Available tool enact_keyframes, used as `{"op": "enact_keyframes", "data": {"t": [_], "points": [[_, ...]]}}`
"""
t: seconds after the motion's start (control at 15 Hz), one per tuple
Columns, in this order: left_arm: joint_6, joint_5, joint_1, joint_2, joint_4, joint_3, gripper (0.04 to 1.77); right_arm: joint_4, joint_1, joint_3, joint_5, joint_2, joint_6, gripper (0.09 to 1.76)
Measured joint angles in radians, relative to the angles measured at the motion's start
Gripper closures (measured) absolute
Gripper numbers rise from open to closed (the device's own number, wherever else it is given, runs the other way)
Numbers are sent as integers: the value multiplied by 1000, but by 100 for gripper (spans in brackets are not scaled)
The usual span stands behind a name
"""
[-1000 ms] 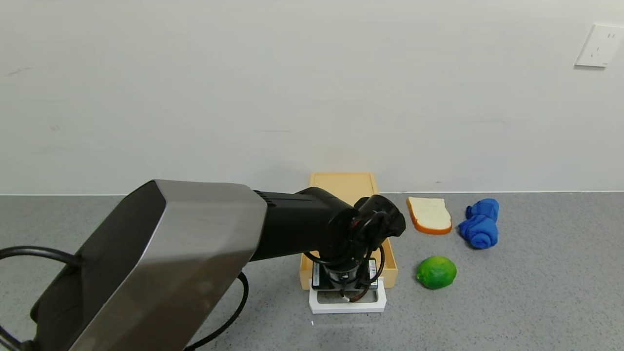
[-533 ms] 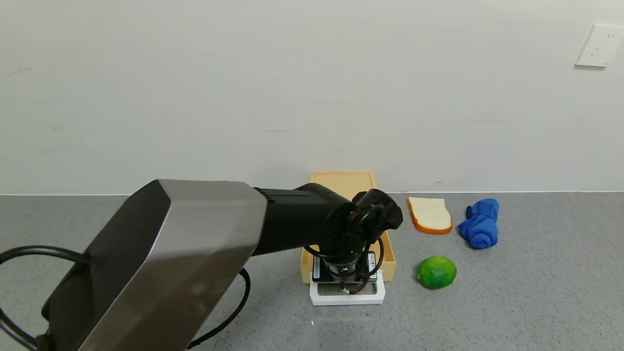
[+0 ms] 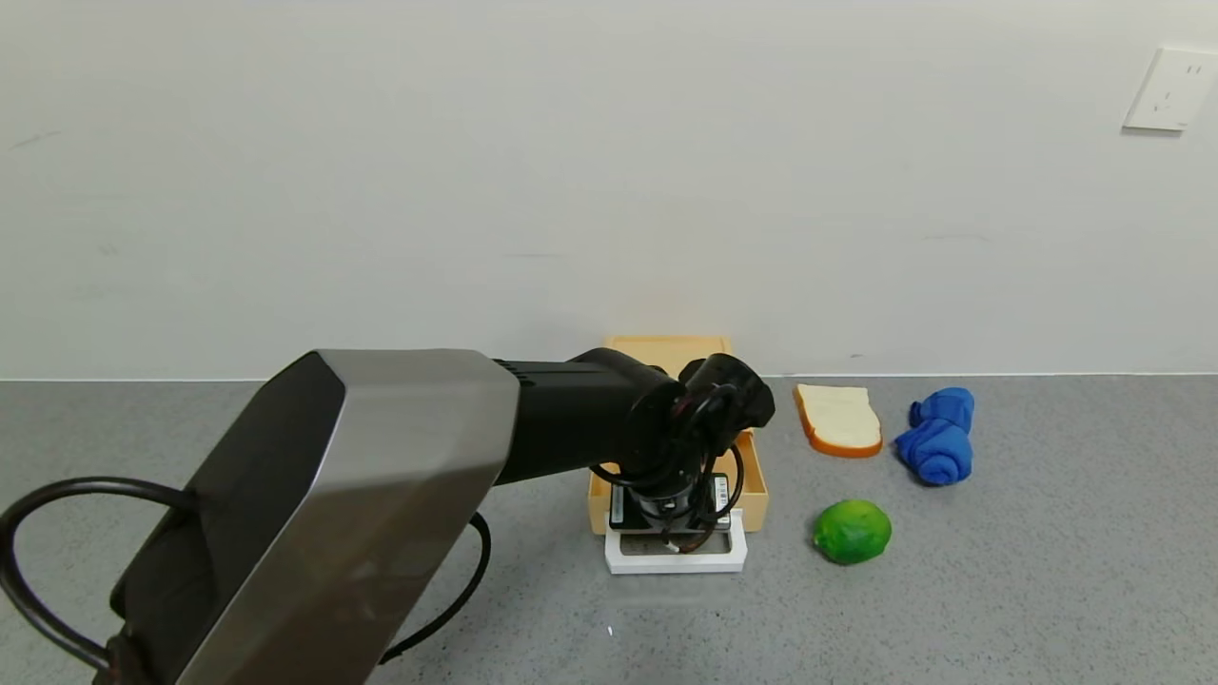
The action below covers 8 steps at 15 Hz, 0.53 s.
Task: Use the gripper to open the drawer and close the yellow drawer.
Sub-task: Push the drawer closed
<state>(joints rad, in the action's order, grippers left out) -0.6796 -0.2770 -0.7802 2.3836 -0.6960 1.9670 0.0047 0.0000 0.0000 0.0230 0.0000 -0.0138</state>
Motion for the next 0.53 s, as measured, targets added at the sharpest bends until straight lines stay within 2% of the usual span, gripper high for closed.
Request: {"op": "enact_keyframes", "data": {"t": [0.53], "points": [[76, 0, 23, 17, 79, 8, 170, 0, 0, 0, 0, 0, 0, 14]]}}
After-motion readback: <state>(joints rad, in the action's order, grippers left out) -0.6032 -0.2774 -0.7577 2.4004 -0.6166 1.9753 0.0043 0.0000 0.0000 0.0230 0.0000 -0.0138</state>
